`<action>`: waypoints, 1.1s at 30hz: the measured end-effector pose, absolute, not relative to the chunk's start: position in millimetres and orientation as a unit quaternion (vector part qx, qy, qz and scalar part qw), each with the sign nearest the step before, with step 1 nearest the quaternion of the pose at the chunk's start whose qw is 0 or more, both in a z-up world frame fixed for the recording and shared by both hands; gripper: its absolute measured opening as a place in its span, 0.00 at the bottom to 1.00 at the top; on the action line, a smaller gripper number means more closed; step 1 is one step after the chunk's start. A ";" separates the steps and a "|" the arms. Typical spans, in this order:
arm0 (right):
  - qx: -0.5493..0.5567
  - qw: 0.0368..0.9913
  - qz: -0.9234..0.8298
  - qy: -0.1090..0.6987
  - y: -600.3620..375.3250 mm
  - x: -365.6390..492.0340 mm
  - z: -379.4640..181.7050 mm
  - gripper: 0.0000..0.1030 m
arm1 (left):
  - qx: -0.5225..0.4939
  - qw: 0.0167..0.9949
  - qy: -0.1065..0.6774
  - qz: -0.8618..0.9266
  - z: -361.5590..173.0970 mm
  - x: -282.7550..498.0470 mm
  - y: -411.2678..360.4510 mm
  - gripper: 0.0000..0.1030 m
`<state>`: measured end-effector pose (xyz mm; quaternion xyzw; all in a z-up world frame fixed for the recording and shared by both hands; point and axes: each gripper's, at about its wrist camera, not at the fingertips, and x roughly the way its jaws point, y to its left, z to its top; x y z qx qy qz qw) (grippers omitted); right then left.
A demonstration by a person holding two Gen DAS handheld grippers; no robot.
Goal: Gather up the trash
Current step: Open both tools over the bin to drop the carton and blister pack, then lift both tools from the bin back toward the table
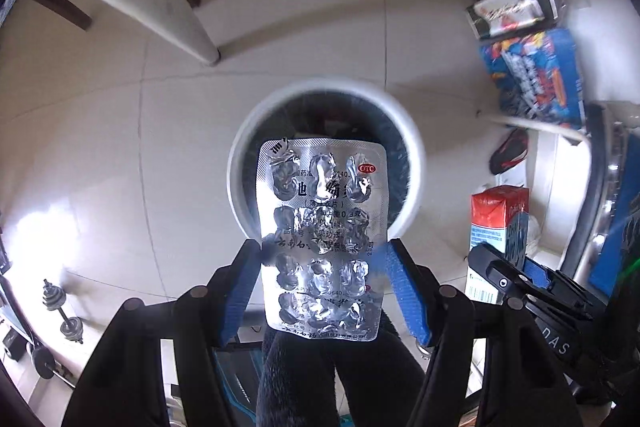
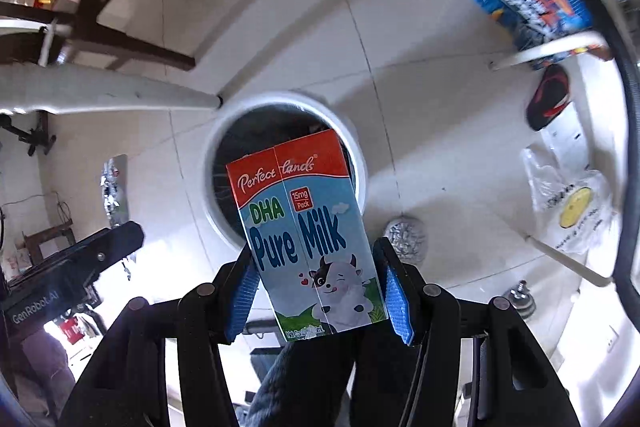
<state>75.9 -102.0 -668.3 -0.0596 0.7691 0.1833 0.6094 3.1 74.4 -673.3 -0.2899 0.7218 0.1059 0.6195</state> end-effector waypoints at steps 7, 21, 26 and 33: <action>-0.050 0.593 0.181 0.783 -100.4 65.2 -742.6 0.56 | -0.311 0.593 0.735 0.108 -722.3 -1.6 74.1 0.60; -0.106 0.607 0.184 0.766 -94.6 58.1 -759.0 1.00 | -0.220 0.619 0.730 0.188 -690.0 -35.6 89.2 1.00; -0.130 0.620 0.171 0.754 -92.3 57.7 -735.8 1.00 | -0.205 0.620 0.732 0.195 -671.3 -42.9 85.8 1.00; -0.129 0.622 0.166 0.755 -93.3 51.1 -699.4 1.00 | -0.201 0.627 0.725 0.203 -635.3 -50.5 79.8 1.00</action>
